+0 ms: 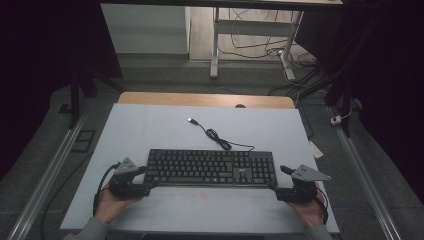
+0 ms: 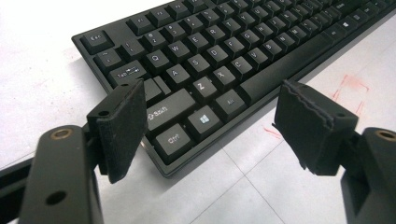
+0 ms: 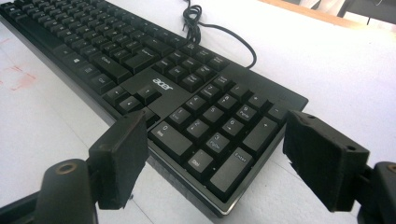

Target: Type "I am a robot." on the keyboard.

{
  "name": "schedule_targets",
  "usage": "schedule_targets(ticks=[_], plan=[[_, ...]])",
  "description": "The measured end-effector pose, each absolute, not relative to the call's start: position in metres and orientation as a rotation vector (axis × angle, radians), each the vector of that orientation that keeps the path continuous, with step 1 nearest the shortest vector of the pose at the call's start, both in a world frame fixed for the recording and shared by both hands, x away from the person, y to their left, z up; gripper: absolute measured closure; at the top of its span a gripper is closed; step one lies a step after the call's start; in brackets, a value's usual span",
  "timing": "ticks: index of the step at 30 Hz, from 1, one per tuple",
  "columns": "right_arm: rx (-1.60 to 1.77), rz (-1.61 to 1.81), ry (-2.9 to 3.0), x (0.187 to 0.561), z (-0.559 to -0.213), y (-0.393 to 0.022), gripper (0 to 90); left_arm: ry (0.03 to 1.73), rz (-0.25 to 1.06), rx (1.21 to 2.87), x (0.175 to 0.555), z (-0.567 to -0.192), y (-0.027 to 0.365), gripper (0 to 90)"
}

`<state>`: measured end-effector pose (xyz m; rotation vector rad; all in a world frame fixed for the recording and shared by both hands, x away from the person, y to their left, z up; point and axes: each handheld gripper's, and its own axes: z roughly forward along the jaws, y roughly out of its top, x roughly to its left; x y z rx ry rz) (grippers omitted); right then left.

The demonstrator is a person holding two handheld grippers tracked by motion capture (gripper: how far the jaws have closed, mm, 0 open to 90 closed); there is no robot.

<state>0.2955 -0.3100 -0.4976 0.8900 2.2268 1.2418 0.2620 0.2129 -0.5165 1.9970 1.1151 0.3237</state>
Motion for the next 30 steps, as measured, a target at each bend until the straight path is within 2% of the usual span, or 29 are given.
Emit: schedule_targets(ticks=[30], plan=[[0.869, 1.247, 2.225, 0.2967, -0.5008, -0.3028, 28.4, 1.141, 0.367, 1.99, 0.2582, -0.5159, 0.2218, 27.7]])
